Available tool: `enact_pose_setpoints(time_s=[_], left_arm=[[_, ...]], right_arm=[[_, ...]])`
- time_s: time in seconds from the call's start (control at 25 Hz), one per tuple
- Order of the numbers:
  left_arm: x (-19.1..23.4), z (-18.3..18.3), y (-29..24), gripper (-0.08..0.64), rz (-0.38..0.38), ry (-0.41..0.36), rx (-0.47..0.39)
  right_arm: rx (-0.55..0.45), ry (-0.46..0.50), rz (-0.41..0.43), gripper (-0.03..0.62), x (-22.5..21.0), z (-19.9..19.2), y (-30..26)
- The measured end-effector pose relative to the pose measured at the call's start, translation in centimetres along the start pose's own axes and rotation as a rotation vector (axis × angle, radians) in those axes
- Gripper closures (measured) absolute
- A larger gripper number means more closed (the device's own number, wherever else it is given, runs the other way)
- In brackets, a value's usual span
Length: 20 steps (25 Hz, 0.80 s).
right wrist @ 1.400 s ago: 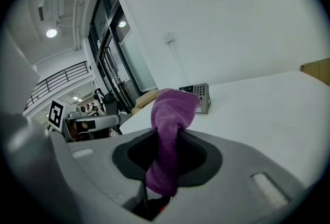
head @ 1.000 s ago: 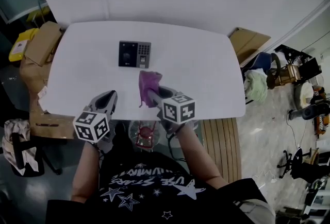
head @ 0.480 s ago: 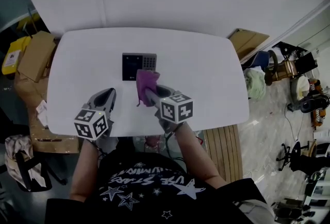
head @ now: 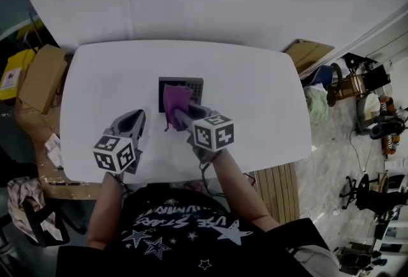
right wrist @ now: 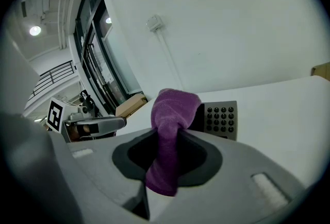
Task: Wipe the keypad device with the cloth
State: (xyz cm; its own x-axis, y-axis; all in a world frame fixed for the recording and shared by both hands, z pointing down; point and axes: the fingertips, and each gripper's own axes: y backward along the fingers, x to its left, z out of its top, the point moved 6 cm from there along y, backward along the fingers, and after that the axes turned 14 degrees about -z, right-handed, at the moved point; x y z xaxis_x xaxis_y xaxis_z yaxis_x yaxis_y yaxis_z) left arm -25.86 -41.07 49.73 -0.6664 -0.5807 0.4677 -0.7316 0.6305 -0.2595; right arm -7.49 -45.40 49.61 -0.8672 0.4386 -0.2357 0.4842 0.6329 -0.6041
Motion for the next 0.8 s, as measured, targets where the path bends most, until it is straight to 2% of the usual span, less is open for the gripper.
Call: enact_pose_setpoints(time_s=[0.4,0.8], left_arm=[[3.4,0.6,-0.2,0.551,-0.004,0.008,0.018],[5.0,0.6,-0.4,0.551,0.006,0.024,0.032]], right_arm=[[0.024,0.003,0.005,0.494,1.0,0.8,-4.1],[0.045,0.003,-0.019,0.494,0.0,0.9,-6.1]])
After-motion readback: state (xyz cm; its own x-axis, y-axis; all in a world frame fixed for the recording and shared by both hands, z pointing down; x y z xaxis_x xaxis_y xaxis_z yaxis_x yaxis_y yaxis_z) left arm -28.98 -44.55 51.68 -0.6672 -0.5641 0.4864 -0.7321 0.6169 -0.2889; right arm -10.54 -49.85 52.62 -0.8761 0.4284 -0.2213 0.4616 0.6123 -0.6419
